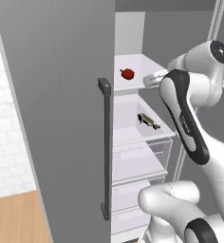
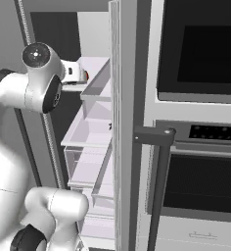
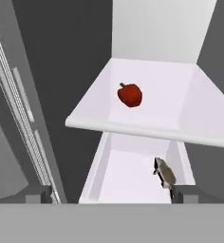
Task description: Place one bell pepper and one fish in each tupperware on the nearby counter, to pack two identical lunches.
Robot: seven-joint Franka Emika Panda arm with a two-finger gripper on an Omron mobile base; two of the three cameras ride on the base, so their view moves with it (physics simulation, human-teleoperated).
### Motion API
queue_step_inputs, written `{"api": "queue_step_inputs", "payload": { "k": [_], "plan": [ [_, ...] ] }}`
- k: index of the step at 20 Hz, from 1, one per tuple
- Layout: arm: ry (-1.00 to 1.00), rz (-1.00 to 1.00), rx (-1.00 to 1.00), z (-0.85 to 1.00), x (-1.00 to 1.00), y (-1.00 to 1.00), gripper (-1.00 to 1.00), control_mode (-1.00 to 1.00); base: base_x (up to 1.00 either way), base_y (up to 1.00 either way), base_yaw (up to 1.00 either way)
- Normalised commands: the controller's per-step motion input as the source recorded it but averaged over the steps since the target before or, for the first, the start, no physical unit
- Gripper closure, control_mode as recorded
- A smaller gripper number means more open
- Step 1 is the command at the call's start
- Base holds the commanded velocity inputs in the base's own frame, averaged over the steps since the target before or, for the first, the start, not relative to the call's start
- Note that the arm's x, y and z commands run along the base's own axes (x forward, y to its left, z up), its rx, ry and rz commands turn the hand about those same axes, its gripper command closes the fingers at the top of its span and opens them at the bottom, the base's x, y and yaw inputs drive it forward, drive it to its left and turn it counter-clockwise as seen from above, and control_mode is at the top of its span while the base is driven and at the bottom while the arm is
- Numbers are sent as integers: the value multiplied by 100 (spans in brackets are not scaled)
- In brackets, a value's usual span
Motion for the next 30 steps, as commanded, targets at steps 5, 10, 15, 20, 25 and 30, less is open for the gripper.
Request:
{"api": "queue_step_inputs", "payload": {
  "k": [5,10,15,20,25,30],
  "plan": [
    [9,9,2,0,100,-8,-100,-100,0,0,0],
    [3,4,0,-6,87,7,-100,-100,0,0,0],
    [0,1,0,-11,82,0,-100,-100,0,0,0],
    [12,8,0,-28,26,19,-100,-100,0,0,0],
    [0,1,-1,-12,55,4,-100,-100,0,0,0],
    [0,0,-2,-14,37,2,-100,-100,0,0,0]
  ]
}}
